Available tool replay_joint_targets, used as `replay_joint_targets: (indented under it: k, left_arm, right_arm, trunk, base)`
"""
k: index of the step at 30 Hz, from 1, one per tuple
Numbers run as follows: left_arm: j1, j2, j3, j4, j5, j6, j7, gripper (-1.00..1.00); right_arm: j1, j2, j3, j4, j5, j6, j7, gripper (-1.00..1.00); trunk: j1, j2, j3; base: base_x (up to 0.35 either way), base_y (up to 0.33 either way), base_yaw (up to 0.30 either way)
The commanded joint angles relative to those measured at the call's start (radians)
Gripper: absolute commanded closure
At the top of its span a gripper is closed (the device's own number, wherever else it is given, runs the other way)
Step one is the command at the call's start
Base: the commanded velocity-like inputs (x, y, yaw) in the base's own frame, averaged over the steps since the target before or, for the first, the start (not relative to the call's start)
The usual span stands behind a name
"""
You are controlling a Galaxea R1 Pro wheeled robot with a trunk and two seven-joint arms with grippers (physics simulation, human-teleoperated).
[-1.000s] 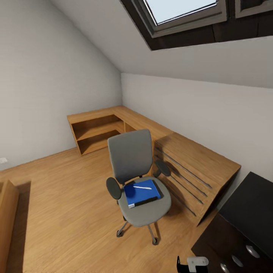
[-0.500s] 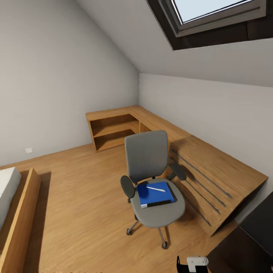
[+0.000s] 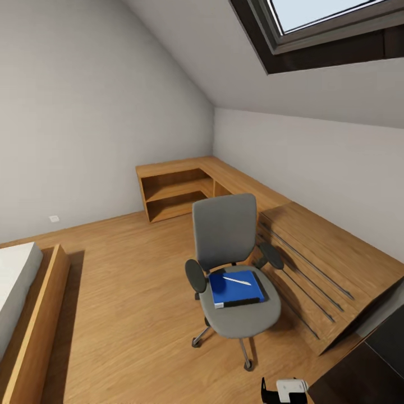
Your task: In the bedroom, organize the workspace by keeping the computer under the desk, ensuring the monitor is on the desk, placing the keyboard on the desk next to the monitor, placing the mouse on the desk next to the keyboard, moving the folder from the swivel chair onto the desk next to the mouse, stacking the notebook on top of the folder with the pen on top of the notebook, and positioning the swivel chair next to the desk.
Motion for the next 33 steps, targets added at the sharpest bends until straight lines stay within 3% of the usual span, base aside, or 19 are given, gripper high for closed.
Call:
replay_joint_targets:
  k: [1,19,20,23,25,28,30,31,32,33]
  left_arm:
    - [0.0,0.0,-0.008,-0.002,0.006,-0.003,0.004,-1.0]
    - [0.0,0.003,-0.007,-0.002,0.005,-0.006,0.003,-1.0]
    - [0.0,0.004,-0.007,-0.002,0.004,-0.005,0.003,-1.0]
    - [0.0,0.002,-0.009,-0.003,0.002,-0.005,0.003,-1.0]
    - [0.0,0.008,-0.009,-0.021,0.001,-0.006,0.002,-1.0]
    - [-0.001,0.045,-0.008,-0.11,0.0,-0.001,0.007,-1.0]
    - [-0.002,0.09,-0.008,-0.199,0.0,0.009,0.012,-1.0]
    - [-0.002,0.128,-0.008,-0.275,0.0,0.029,0.019,-1.0]
    - [-0.002,0.148,-0.008,-0.319,0.0,0.047,0.025,-1.0]
    - [-0.002,0.189,-0.007,-0.418,0.0,0.101,0.042,-1.0]
  right_arm:
    - [-0.001,0.0,0.009,0.005,-0.007,-0.009,-0.003,-1.0]
    - [-0.001,0.005,0.01,0.001,-0.008,-0.015,-0.005,-1.0]
    - [-0.002,0.008,0.01,-0.072,-0.008,-0.01,-0.007,-1.0]
    - [-0.006,0.007,0.009,-0.177,-0.008,0.014,-0.013,-1.0]
    - [-0.016,0.006,0.008,-0.234,-0.009,0.087,-0.015,-1.0]
    - [-0.076,0.005,0.006,-0.269,-0.013,0.231,-0.014,-1.0]
    - [-0.132,0.005,0.005,-0.277,-0.015,0.297,-0.013,-1.0]
    - [-0.17,0.004,0.004,-0.279,-0.018,0.327,-0.012,-1.0]
    - [-0.188,0.004,0.004,-0.279,-0.02,0.34,-0.011,-1.0]
    - [-0.223,0.004,0.003,-0.279,-0.026,0.364,-0.011,-1.0]
  trunk:
    - [0.0,-0.001,-0.001]
    - [0.0,-0.001,-0.001]
    - [0.0,-0.001,-0.001]
    - [0.0,-0.001,-0.001]
    - [0.0,-0.001,-0.001]
    - [0.0,-0.001,-0.001]
    - [0.0,-0.001,-0.001]
    - [0.0,-0.001,-0.001]
    - [0.0,-0.001,-0.001]
    - [0.0,-0.001,-0.001]
  base:
    - [0.0,0.0,0.002]
    - [0.0,0.0,0.0]
    - [0.0,0.0,0.0]
    - [0.0,0.0,0.0]
    - [0.0,0.0,0.0]
    - [0.0,0.0,0.0]
    - [0.0,0.0,0.0]
    - [0.0,0.0,0.0]
    - [0.0,0.0,0.0]
    - [0.0,0.0,0.0]
